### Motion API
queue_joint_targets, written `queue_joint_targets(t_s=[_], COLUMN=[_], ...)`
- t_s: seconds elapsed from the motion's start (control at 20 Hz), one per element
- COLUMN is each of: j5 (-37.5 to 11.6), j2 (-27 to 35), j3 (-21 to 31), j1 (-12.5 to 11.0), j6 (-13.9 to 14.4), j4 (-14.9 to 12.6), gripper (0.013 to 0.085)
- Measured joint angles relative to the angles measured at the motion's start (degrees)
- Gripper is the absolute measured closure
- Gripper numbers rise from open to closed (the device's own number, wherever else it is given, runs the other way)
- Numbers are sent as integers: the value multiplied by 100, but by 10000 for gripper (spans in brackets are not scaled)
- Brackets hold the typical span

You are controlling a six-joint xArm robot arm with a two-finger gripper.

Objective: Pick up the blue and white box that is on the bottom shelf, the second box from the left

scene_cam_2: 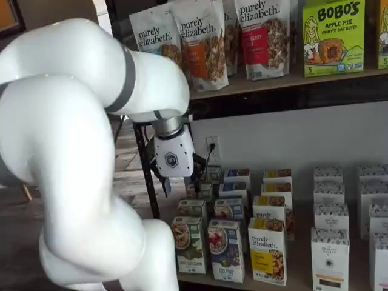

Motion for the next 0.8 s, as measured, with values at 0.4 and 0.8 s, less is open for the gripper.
queue_joint_targets(t_s=[0.4, 0.8], j5=[-1125, -1923], j2=[882, 2001], j3=[72, -232], j1=[-144, -448], j6=[-96, -633], j4=[-94, 186], gripper=[130, 130])
